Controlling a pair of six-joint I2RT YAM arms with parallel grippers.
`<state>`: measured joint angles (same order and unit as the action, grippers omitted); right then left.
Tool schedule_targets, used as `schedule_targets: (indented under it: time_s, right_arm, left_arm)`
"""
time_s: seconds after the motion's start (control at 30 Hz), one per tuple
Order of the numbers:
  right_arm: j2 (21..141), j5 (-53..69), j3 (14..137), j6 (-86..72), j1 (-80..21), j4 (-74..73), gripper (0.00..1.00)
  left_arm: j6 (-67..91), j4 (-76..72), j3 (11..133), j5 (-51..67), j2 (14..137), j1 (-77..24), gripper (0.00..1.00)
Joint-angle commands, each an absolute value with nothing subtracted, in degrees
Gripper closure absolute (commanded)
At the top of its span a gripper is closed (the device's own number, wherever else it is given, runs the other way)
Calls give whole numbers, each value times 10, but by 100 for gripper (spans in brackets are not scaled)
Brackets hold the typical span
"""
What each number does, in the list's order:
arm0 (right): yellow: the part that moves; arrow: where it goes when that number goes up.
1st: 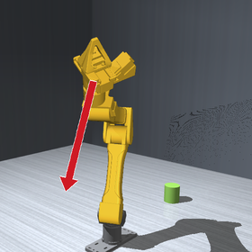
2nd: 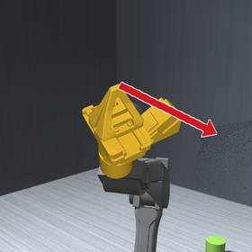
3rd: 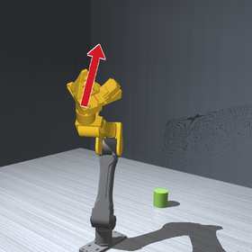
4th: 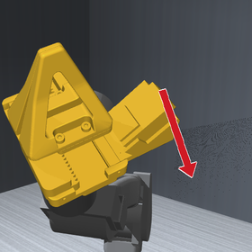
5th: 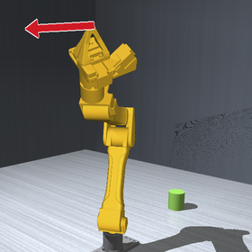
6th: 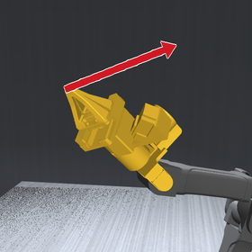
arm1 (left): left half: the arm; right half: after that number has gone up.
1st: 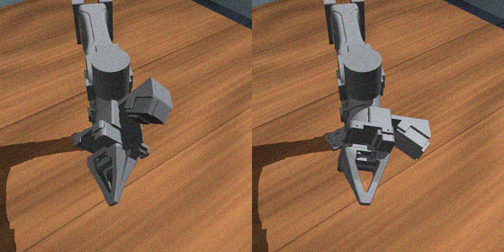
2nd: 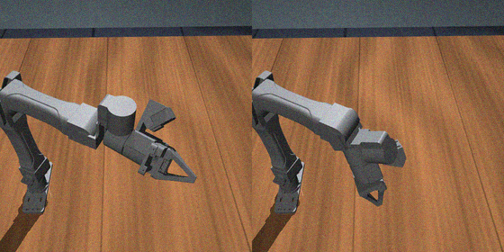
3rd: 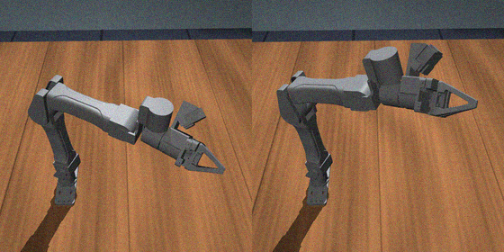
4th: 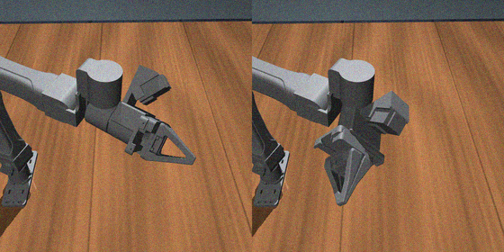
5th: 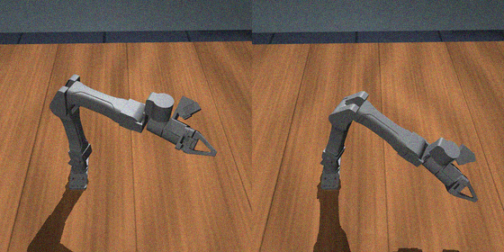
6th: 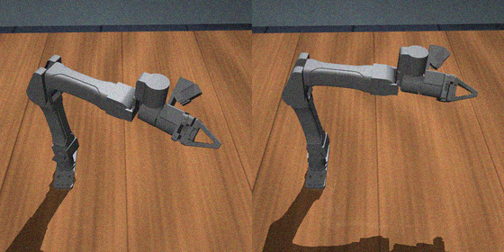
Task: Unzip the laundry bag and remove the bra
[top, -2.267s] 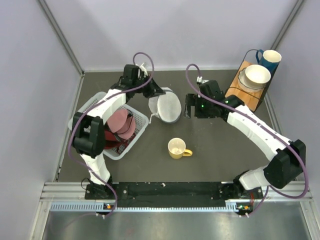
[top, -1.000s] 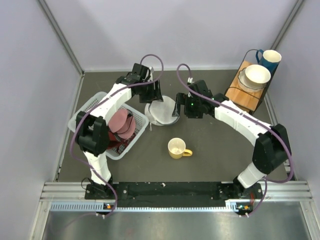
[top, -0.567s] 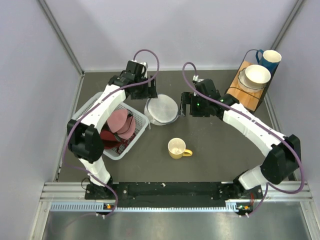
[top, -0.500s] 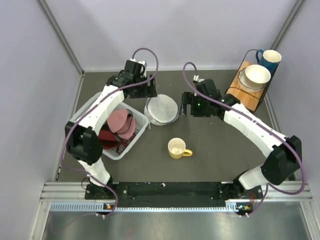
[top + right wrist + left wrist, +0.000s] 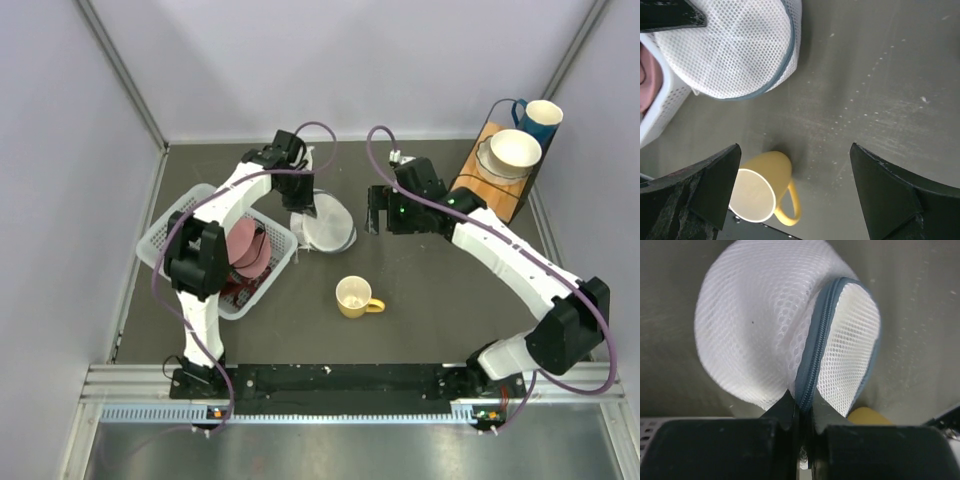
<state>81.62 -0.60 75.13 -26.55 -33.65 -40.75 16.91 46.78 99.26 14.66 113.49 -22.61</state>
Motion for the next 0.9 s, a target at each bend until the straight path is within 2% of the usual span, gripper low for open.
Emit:
schedule_targets:
  time_s: [0.0,0.1,0.27,0.37,0.53,0.57,0.67,0.87]
  right_arm:
    - [781,-69,801,-214,-345,-439,8]
    - [780,-59,821,-228,-345,-439,8]
    - [792,-76,835,-267,-382,-411,10]
    - [788,-81,823,-294,-409,-385,11]
    - [777,-83,765,-316,-457,-275,14]
    - [792,-80,767,-313,-461,-271,20]
    - [815,-77,780,-301,-474,-269,29]
    - [830,-85,774,-303,-475,-251,37]
  left_arm:
    - [195,480,1077,279,1115,-228,100]
    - [311,411,1070,344,1086,-224,100]
    - [524,247,963,327,1011,-224,100]
    - [580,250,944,290,999,-224,100]
    - [607,261,931,251,993,-226,100]
    - [609,269,939,248,996,-226,100]
    - [606,278,943,243,996,-226,100]
    - [597,286,950,242,997,-226,100]
